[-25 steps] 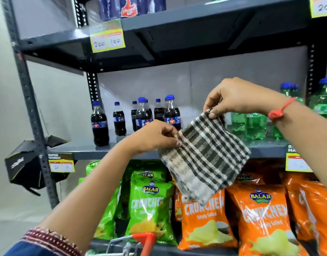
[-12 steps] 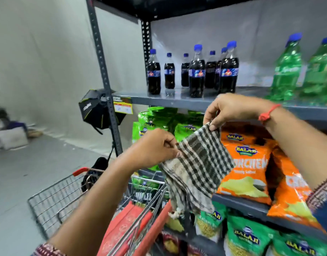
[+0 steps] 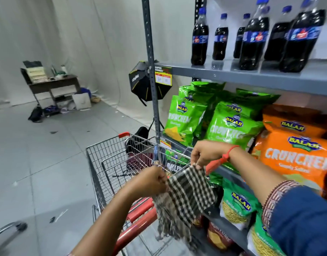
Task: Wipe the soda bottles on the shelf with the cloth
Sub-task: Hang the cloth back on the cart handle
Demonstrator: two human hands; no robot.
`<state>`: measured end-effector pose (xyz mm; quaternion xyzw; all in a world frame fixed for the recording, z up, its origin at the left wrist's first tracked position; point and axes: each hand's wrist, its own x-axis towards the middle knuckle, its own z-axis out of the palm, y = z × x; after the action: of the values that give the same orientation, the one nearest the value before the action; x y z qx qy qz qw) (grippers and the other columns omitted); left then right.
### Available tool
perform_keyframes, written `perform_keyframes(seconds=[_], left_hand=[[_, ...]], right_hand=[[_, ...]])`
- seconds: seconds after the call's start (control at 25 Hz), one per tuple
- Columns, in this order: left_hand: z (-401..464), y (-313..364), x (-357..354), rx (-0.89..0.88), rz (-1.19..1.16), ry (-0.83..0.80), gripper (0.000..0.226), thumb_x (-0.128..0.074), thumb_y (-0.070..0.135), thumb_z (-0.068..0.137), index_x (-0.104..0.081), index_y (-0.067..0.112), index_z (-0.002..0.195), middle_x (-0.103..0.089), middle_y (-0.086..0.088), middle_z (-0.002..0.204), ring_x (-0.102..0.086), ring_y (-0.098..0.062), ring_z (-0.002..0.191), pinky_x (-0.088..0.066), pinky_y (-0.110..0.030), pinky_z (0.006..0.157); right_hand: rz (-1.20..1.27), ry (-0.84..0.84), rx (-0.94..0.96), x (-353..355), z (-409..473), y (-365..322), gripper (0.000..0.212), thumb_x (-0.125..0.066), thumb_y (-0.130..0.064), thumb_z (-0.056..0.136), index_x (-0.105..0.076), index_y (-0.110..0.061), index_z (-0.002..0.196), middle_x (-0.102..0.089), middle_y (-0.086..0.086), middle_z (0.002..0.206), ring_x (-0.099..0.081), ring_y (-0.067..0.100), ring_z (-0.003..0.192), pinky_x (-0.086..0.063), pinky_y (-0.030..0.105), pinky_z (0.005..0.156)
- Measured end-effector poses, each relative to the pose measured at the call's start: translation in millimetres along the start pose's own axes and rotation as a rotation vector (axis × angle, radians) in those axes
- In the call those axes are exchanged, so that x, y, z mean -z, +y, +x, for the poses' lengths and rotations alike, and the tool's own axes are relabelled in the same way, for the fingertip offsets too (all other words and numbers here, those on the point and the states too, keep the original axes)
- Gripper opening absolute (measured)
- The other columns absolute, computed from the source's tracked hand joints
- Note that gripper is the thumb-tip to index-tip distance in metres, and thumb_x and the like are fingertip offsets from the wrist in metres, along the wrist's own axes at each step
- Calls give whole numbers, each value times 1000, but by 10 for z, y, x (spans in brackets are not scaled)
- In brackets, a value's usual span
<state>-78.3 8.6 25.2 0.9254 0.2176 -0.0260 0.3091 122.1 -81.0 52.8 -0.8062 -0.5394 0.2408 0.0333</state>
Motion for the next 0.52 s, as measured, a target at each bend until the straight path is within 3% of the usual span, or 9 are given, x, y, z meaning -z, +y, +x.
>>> perform_keyframes(seconds=[0.2, 0.36, 0.52], left_hand=[[54, -256, -99, 166, -94, -15, 32, -46, -2, 78, -42, 19, 53, -44, 5, 59, -40, -6, 54, -35, -17, 53], [157, -277, -117, 221, -145, 52, 29, -49, 0, 78, -48, 17, 55, -51, 2, 62, -47, -11, 61, -46, -28, 66], [232, -315, -185, 244, -134, 49, 20, -52, 2, 78, -59, 10, 61, -54, 2, 65, -53, -16, 71, -51, -37, 80]], right_hand=[[-21, 19, 34, -327, 432, -69, 22, -71, -5, 75, -71, -8, 96, -66, 5, 84, -57, 14, 79, -41, 20, 63], [-51, 99, 27, -323, 496, -64, 21, -68, -4, 78, -71, -9, 98, -65, 4, 87, -54, 12, 77, -39, 15, 52], [-80, 145, 3, -440, 530, 2, 19, -69, -6, 76, -72, -14, 93, -72, 6, 97, -60, 17, 80, -45, 25, 67]])
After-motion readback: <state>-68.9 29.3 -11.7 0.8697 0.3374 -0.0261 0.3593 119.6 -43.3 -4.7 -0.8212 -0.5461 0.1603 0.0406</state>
